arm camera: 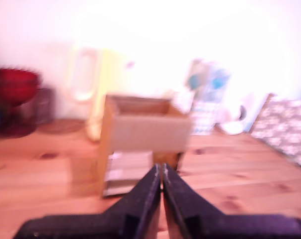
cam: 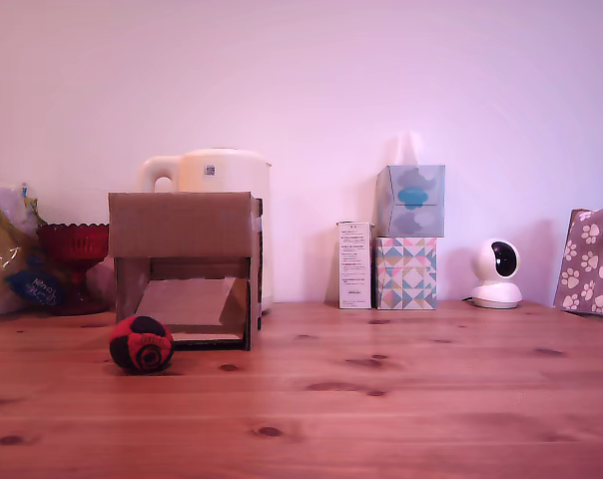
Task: Drop the footbag into the cardboard dice tower
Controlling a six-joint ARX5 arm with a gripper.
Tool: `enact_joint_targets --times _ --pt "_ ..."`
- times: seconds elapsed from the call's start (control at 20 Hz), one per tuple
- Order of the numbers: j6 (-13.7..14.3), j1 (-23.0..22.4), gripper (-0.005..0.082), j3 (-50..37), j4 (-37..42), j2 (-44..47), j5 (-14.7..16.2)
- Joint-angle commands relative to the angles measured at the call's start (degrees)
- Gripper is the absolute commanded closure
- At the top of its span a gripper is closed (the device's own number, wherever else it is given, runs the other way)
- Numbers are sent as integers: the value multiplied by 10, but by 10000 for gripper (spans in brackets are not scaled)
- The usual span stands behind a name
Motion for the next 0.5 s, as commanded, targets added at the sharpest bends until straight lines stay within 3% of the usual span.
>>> enact_joint_targets --times 0.0,0.45 --pt "25 -10 793 -1 15 57 15" --pt "92 -95 793 6 135 346 15"
